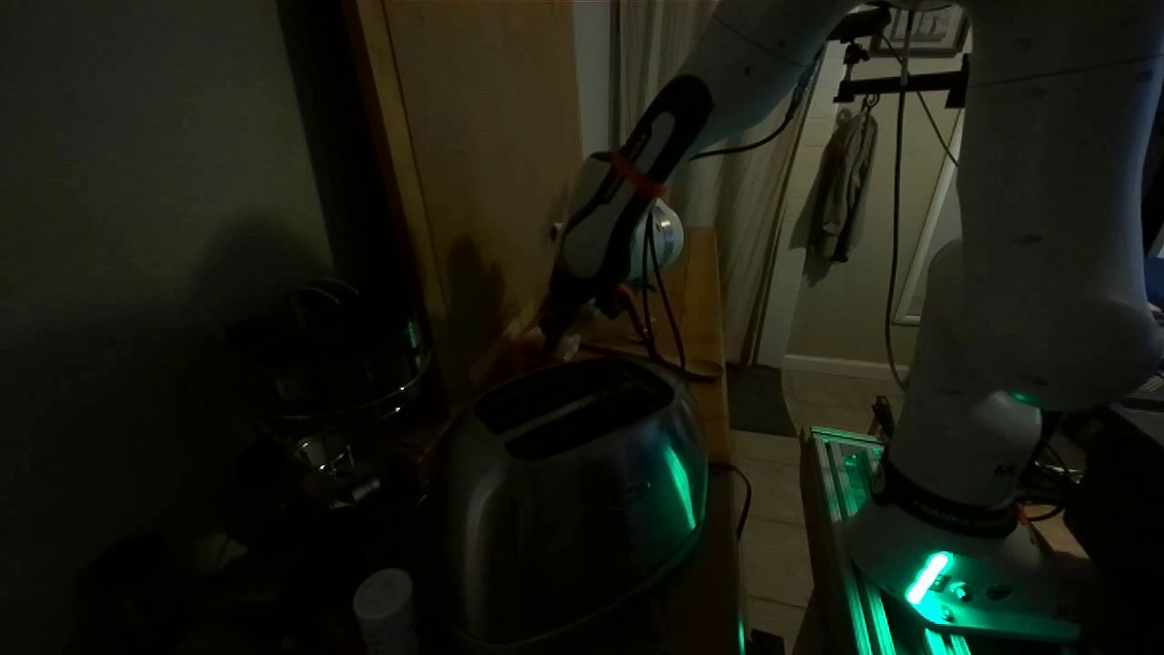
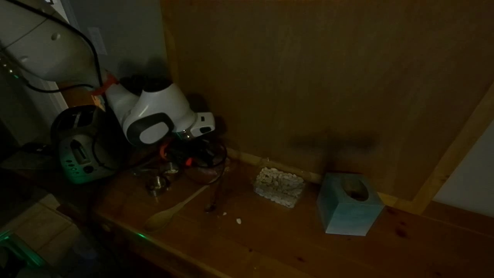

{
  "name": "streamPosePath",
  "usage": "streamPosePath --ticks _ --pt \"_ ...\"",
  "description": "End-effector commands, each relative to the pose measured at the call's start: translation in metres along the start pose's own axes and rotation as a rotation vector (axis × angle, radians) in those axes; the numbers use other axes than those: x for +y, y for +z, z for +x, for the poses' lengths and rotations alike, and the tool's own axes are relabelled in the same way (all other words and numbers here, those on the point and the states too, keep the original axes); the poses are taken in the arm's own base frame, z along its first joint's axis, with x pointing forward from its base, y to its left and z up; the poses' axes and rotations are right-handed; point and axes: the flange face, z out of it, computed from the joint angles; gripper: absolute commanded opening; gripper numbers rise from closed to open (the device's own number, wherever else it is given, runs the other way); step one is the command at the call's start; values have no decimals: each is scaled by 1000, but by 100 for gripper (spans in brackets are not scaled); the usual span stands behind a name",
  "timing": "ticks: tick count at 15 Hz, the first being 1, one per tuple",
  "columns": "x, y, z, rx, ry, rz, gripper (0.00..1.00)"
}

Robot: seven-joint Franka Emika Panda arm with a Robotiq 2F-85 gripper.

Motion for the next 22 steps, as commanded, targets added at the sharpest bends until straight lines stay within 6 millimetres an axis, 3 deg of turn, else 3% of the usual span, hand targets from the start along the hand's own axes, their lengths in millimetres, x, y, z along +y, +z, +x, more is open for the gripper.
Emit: streamPosePath --ticks 1,4,9,15,22 --pt "-7 -20 6 12 22 37 4" --pt "-11 -43 11 18 49 80 4" --pt "7 -83 14 16 138 131 4" --pt "20 -95 6 25 176 119 4" --pt "0 -110 -4 26 115 151 4"
